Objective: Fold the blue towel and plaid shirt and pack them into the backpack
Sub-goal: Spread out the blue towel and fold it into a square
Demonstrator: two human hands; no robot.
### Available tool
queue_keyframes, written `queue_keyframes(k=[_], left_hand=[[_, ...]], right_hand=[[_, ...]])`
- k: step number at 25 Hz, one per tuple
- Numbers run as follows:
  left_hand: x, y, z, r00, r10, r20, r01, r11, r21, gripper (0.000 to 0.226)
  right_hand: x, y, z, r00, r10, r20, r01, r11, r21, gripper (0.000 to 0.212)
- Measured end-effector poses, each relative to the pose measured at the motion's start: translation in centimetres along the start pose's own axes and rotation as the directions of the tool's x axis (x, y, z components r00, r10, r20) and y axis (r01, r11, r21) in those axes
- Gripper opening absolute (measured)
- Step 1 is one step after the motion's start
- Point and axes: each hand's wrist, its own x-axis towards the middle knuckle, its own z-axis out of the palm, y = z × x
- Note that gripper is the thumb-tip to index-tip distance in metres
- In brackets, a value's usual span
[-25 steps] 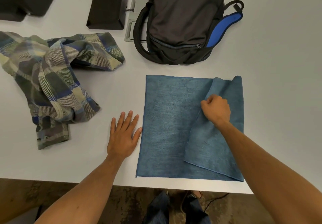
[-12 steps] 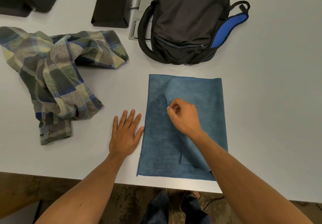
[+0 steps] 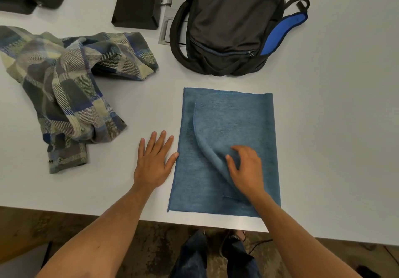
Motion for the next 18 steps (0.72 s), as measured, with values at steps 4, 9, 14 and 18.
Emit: queue_keyframes(k=[4, 9, 14, 18], left_hand=[[0.1, -0.1, 0.1, 1.000, 0.021, 0.016, -0.021, 1.000, -0.015, 0.067], [-1.6, 2.7, -0.9, 0.982, 0.015, -0.188, -0.050, 0.982, -0.182, 0.043], [-5.0, 11.7, -0.7, 0.991, 0.048, -0.124, -0.079, 0.962, -0.262, 0.036], [-5.9, 15.7, -0.4, 0.994, -0.047, 0.100, 0.074, 0.955, -0.288, 0.038]], right_hand=[[-3.7, 4.2, -1.6, 0.999, 0.046, -0.020, -0.048, 0.988, -0.149, 0.050], [-6.5, 7.4, -3.1, 0.986, 0.113, 0.120, -0.078, 0.962, -0.262, 0.060], [-6.6, 8.2, -3.3, 0.968, 0.110, 0.226, -0.057, 0.971, -0.230, 0.066], [-6.3, 8.3, -3.5, 0.957, 0.133, 0.258, -0.088, 0.980, -0.178, 0.056]])
